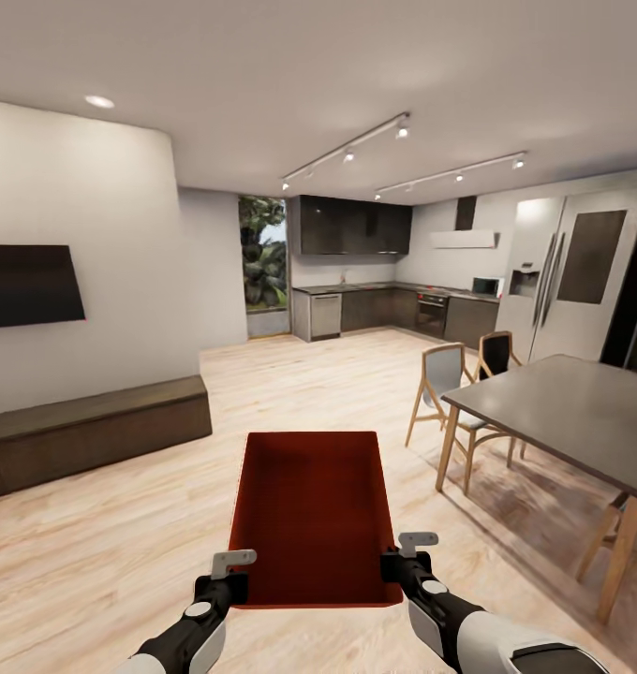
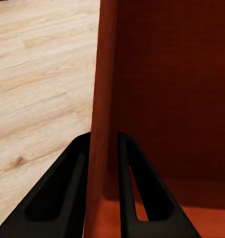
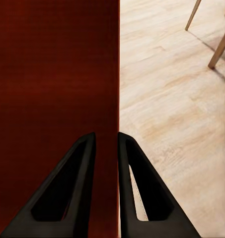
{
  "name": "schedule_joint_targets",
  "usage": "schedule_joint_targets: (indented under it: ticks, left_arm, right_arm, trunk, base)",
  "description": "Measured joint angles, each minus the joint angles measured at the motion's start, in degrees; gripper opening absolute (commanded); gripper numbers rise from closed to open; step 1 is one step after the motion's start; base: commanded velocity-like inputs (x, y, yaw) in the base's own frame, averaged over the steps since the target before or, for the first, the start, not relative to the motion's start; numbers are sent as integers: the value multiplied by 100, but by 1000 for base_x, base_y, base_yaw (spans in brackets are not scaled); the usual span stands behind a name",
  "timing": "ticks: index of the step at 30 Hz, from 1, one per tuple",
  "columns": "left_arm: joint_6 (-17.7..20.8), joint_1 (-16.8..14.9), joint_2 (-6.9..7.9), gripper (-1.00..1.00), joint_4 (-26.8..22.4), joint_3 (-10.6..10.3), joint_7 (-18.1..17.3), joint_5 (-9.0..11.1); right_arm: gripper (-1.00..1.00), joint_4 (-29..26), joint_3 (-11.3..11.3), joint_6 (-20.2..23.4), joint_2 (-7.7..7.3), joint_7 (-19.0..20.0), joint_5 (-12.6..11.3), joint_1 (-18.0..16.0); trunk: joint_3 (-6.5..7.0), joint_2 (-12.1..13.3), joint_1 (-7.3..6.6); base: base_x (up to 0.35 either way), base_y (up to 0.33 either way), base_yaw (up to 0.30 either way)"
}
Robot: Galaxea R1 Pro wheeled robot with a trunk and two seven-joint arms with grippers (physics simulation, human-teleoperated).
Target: Move the two storage containers from the living room to the garage. In the garage, place one container on the floor and stack the other container on top of it (either order is fine).
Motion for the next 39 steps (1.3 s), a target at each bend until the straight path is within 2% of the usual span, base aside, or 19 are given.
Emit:
schedule_joint_targets:
  ticks: [39]
  left_arm:
    - [5,0,0,-100,-4,-2,1,0]
  right_arm:
    - [-100,0,-1,0,0,-1,0,0]
  trunk:
    - [0,0,0]
  base:
    - [0,0,-278]
